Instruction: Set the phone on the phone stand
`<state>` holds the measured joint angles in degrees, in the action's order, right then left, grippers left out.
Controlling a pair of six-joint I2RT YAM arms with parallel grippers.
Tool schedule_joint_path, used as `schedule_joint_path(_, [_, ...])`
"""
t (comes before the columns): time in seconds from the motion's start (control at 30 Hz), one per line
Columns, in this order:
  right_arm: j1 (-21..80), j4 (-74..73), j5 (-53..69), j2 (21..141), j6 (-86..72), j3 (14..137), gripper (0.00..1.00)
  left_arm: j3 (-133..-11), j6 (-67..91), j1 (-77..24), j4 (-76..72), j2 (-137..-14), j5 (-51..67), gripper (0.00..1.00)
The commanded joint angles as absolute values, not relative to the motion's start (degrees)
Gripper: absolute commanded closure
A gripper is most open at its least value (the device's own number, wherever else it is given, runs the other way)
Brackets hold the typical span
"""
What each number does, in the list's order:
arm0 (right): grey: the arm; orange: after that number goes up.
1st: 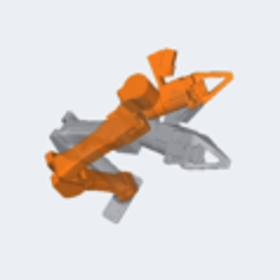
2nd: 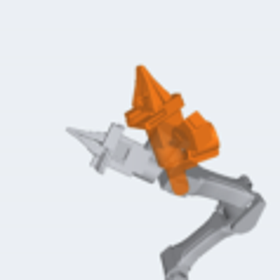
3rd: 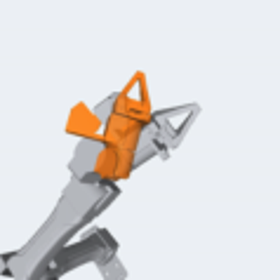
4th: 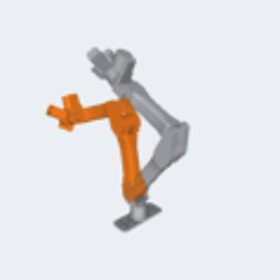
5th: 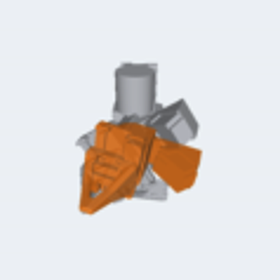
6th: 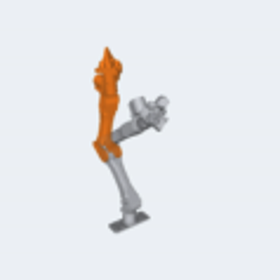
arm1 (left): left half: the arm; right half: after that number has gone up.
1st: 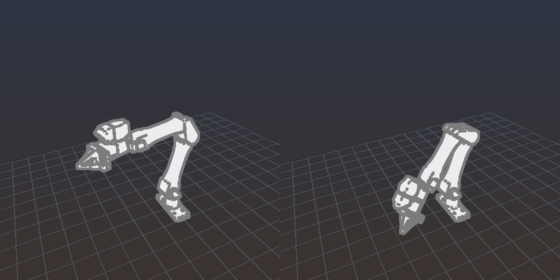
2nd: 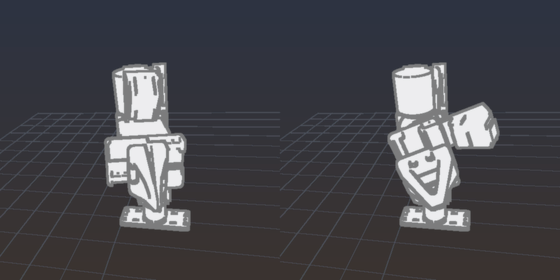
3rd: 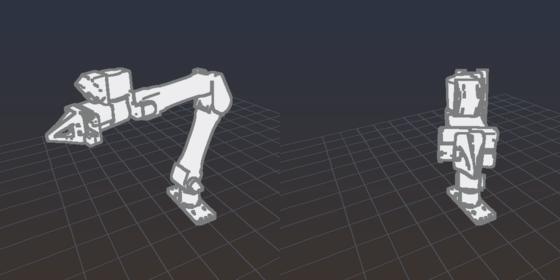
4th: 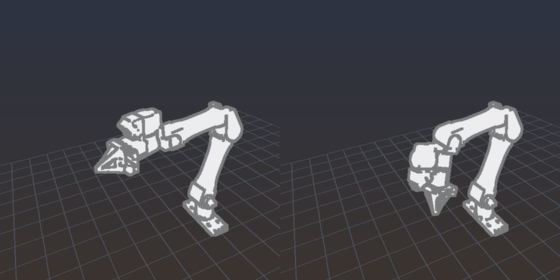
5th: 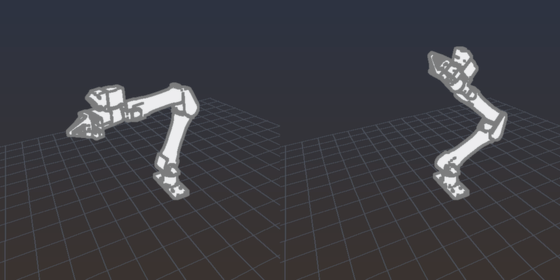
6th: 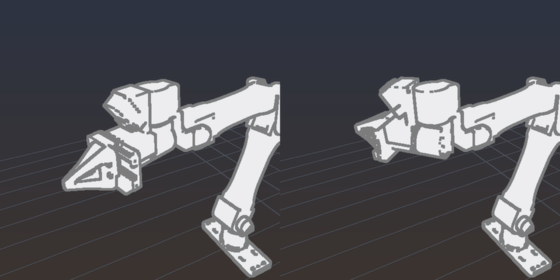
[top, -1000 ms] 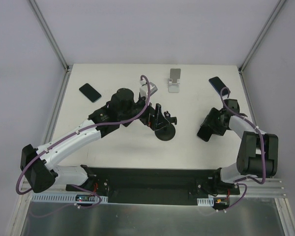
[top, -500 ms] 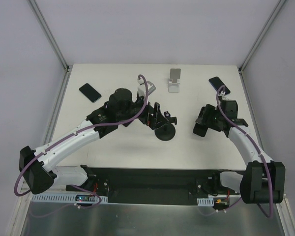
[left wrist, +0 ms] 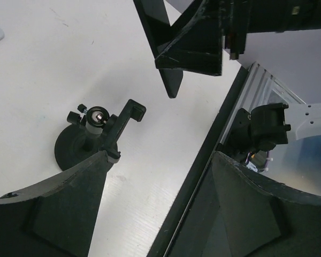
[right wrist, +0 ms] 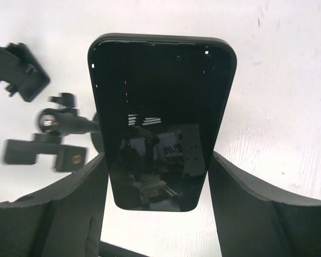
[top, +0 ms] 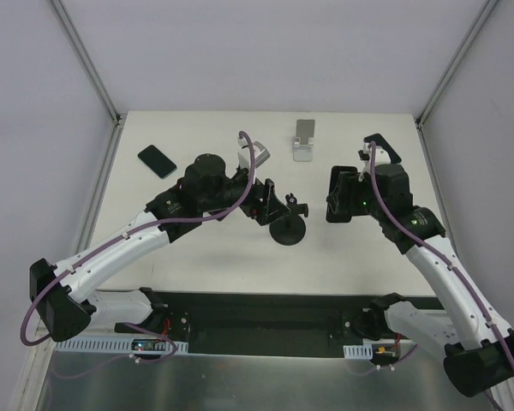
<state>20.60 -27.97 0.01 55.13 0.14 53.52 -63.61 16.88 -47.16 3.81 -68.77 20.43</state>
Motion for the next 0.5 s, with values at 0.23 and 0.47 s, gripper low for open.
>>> schedule_joint_path(0.23, [39.2,-30.9,-12.5,50.8,0.9,62.9,0.99,-67.8,14.4,-47.1,2.9,-67.4,27.9,0.42])
schedule_joint_path(0.47, [47.3,-24.8,-13.2,51.2,3.5,60.7,0.99,-69.0,23.3,-45.4,3.1,-69.2,25.5,0.15])
